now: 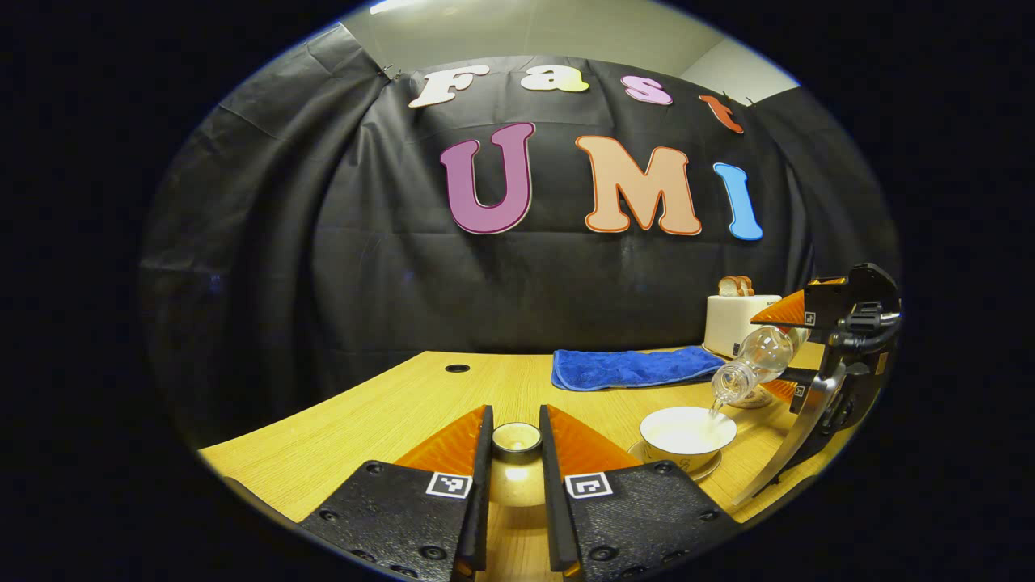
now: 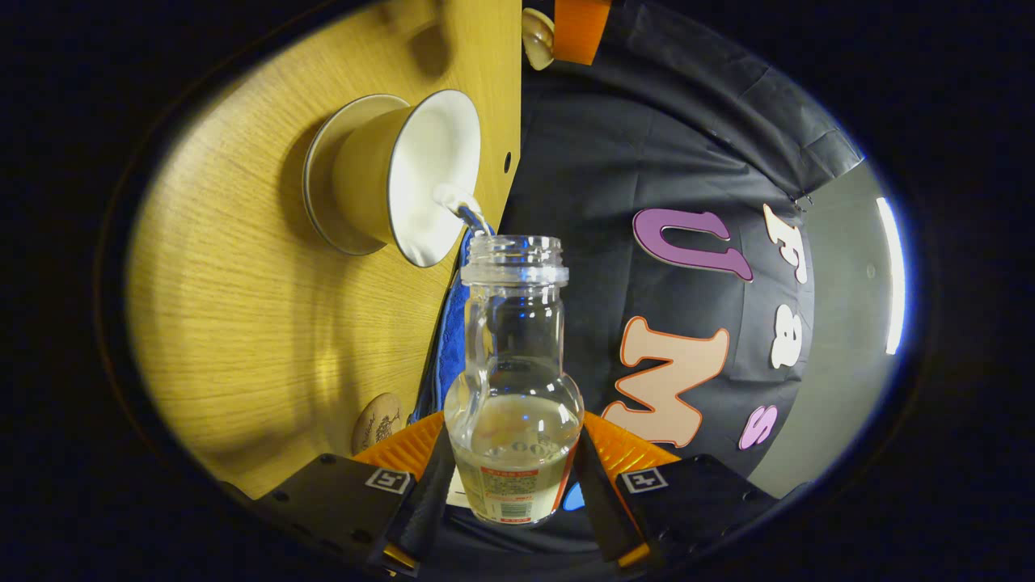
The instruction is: Open the teacup lid with one hand, grasp the water bottle and pour water into the teacup with the other hand; after pouring, place the water bottle on the coaster and then close the teacup lid.
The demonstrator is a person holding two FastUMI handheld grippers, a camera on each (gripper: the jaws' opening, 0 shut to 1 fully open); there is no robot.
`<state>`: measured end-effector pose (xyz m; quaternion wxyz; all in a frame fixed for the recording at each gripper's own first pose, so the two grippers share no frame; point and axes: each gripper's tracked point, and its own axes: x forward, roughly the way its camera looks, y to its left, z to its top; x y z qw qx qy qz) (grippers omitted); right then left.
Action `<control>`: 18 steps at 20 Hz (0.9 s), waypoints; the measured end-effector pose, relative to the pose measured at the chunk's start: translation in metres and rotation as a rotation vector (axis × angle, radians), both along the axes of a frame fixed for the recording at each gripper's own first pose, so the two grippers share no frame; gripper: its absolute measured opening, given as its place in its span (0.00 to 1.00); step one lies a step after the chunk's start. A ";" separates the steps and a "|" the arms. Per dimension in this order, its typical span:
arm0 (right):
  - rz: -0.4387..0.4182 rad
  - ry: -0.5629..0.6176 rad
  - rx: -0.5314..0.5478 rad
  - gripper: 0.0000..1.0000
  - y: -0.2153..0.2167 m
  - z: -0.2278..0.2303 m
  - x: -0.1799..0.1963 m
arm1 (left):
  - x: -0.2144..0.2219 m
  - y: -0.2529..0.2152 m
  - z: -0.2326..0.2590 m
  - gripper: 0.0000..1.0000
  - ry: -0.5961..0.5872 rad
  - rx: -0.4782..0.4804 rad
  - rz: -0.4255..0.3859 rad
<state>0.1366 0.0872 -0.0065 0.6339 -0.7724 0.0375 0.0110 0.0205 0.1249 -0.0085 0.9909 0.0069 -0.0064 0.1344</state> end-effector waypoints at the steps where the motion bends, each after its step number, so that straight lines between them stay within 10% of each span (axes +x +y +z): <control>1: 0.006 -0.009 -0.017 0.79 0.000 0.002 0.000 | 0.000 0.000 0.000 0.27 0.001 0.000 0.000; 18: 0.110 -0.154 -0.219 0.78 0.007 0.041 0.003 | -0.001 0.001 0.000 0.27 0.000 0.000 0.000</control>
